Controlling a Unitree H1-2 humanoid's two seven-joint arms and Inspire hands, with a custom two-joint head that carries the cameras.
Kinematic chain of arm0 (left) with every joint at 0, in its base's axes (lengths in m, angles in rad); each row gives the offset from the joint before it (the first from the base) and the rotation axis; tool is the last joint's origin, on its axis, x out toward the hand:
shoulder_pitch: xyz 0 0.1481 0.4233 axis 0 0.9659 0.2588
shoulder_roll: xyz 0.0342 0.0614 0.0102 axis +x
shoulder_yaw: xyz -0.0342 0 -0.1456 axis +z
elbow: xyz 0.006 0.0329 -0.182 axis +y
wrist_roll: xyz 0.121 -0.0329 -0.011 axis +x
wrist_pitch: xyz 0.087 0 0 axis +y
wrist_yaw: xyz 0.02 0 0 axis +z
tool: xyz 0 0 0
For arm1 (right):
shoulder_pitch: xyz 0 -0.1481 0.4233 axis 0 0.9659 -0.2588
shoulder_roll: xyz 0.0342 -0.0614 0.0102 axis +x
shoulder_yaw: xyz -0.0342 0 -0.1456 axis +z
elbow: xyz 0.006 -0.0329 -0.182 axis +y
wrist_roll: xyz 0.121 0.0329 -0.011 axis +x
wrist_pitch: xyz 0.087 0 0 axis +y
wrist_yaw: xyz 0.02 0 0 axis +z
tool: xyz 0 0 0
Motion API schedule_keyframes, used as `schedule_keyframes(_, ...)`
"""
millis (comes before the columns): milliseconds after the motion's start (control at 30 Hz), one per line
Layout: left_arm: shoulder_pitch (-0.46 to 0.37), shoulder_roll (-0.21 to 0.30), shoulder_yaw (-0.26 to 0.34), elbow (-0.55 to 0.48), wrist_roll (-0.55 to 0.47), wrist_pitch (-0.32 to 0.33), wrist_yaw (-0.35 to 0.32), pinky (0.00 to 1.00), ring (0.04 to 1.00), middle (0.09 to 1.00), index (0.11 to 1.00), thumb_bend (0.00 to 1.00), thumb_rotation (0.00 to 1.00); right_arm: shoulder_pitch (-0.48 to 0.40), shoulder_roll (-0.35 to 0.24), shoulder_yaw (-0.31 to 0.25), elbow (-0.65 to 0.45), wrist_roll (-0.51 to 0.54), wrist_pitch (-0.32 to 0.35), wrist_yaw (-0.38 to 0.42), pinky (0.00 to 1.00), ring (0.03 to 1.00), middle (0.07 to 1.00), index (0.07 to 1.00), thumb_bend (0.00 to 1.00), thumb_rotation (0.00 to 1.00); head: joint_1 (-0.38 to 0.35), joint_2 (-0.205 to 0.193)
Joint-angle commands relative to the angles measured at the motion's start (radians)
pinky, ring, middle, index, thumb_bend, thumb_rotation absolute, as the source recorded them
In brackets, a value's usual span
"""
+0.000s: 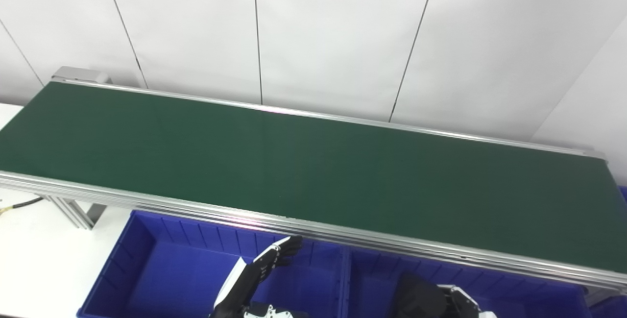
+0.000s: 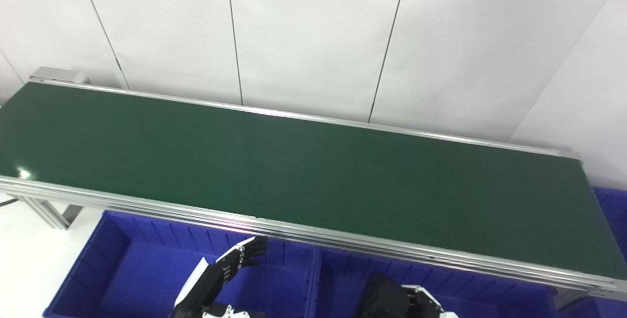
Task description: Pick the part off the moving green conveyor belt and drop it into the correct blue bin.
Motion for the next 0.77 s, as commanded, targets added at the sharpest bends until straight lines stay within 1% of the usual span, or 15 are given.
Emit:
schedule_keyframes(0, -0.005, 0.001, 0.008, -0.042, 0.001, -0.034, -0.009, 0.81, 0.855, 0.858, 0.849, 0.96, 0.39, 0.001, 0.004, 0.007, -0.041, 0.018, 0.006, 0.022, 0.61, 0.698, 0.714, 0.722, 0.72, 0.10, 0.000, 0.001)
schedule_keyframes(33, -0.005, 0.002, 0.008, -0.043, 0.005, -0.034, -0.007, 0.81, 0.854, 0.857, 0.849, 0.96, 0.39, 0.004, -0.006, 0.018, -0.047, 0.025, -0.005, 0.041, 0.62, 0.709, 0.726, 0.739, 0.73, 0.10, 0.001, 0.002)
schedule_keyframes(67, -0.005, 0.003, 0.007, -0.044, 0.007, -0.034, -0.006, 0.81, 0.854, 0.857, 0.847, 0.96, 0.39, 0.007, -0.017, 0.030, -0.051, 0.031, -0.024, 0.059, 0.69, 0.782, 0.797, 0.802, 0.76, 0.13, 0.000, 0.003)
schedule_keyframes(133, -0.006, 0.003, 0.010, -0.045, -0.002, -0.034, -0.016, 0.81, 0.854, 0.859, 0.846, 0.95, 0.38, 0.011, -0.034, 0.048, -0.058, 0.034, -0.049, 0.079, 0.82, 0.894, 0.914, 0.889, 0.79, 0.20, 0.000, 0.005)
schedule_keyframes(233, -0.007, 0.000, 0.015, -0.045, -0.007, -0.034, -0.023, 0.81, 0.853, 0.859, 0.843, 0.96, 0.38, 0.017, -0.044, 0.065, -0.074, 0.002, -0.051, 0.056, 0.87, 0.947, 0.980, 0.925, 0.81, 0.27, -0.003, 0.013)
schedule_keyframes(267, -0.006, -0.002, 0.019, -0.046, -0.013, -0.034, -0.031, 0.81, 0.853, 0.858, 0.843, 0.96, 0.38, 0.019, -0.045, 0.068, -0.078, -0.005, -0.053, 0.047, 0.86, 0.954, 0.989, 0.929, 0.82, 0.28, -0.003, 0.013)
schedule_keyframes(300, -0.005, -0.005, 0.025, -0.049, -0.023, -0.034, -0.043, 0.81, 0.856, 0.858, 0.845, 0.96, 0.38, 0.020, -0.045, 0.070, -0.082, -0.008, -0.055, 0.043, 0.87, 0.962, 0.995, 0.932, 0.83, 0.28, -0.008, 0.027)
schedule_keyframes(333, -0.004, -0.008, 0.032, -0.052, -0.030, -0.034, -0.054, 0.82, 0.860, 0.860, 0.846, 0.96, 0.37, 0.022, -0.045, 0.071, -0.088, -0.012, -0.053, 0.041, 0.87, 0.969, 0.998, 0.935, 0.83, 0.27, -0.009, 0.030)
schedule_keyframes(367, -0.003, -0.011, 0.039, -0.055, -0.037, -0.034, -0.068, 0.82, 0.861, 0.861, 0.847, 0.96, 0.37, 0.025, -0.046, 0.073, -0.094, -0.014, -0.048, 0.042, 0.87, 0.972, 0.999, 0.937, 0.84, 0.28, -0.017, 0.045)
schedule_keyframes(467, -0.003, -0.019, 0.062, -0.059, -0.040, -0.034, -0.096, 0.82, 0.869, 0.872, 0.865, 0.95, 0.36, 0.029, -0.052, 0.076, -0.104, -0.021, -0.040, 0.046, 0.87, 0.968, 0.999, 0.942, 0.85, 0.30, -0.025, 0.051)
schedule_keyframes(500, -0.004, -0.022, 0.070, -0.062, -0.041, -0.034, -0.105, 0.82, 0.870, 0.874, 0.867, 0.95, 0.36, 0.030, -0.056, 0.078, -0.106, -0.025, -0.047, 0.043, 0.86, 0.965, 0.997, 0.942, 0.85, 0.30, -0.025, 0.062)
schedule_keyframes(533, -0.004, -0.025, 0.077, -0.065, -0.043, -0.034, -0.114, 0.82, 0.869, 0.873, 0.866, 0.94, 0.36, 0.030, -0.058, 0.079, -0.108, -0.027, -0.051, 0.040, 0.85, 0.959, 0.994, 0.942, 0.85, 0.30, -0.025, 0.064)
schedule_keyframes(567, -0.005, -0.031, 0.088, -0.068, -0.052, -0.034, -0.128, 0.82, 0.868, 0.873, 0.866, 0.94, 0.36, 0.032, -0.060, 0.081, -0.112, -0.027, -0.055, 0.039, 0.85, 0.957, 0.992, 0.942, 0.85, 0.30, -0.027, 0.077)
schedule_keyframes(667, -0.005, -0.043, 0.114, -0.075, -0.062, -0.034, -0.159, 0.81, 0.862, 0.867, 0.859, 0.94, 0.35, 0.038, -0.066, 0.087, -0.133, -0.026, -0.058, 0.043, 0.86, 0.969, 0.991, 0.953, 0.85, 0.32, -0.031, 0.087)
schedule_keyframes(733, -0.006, -0.048, 0.127, -0.078, -0.053, -0.034, -0.168, 0.81, 0.857, 0.864, 0.857, 0.94, 0.35, 0.038, -0.070, 0.092, -0.148, -0.034, -0.055, 0.043, 0.87, 0.974, 0.987, 0.956, 0.85, 0.35, -0.032, 0.093)
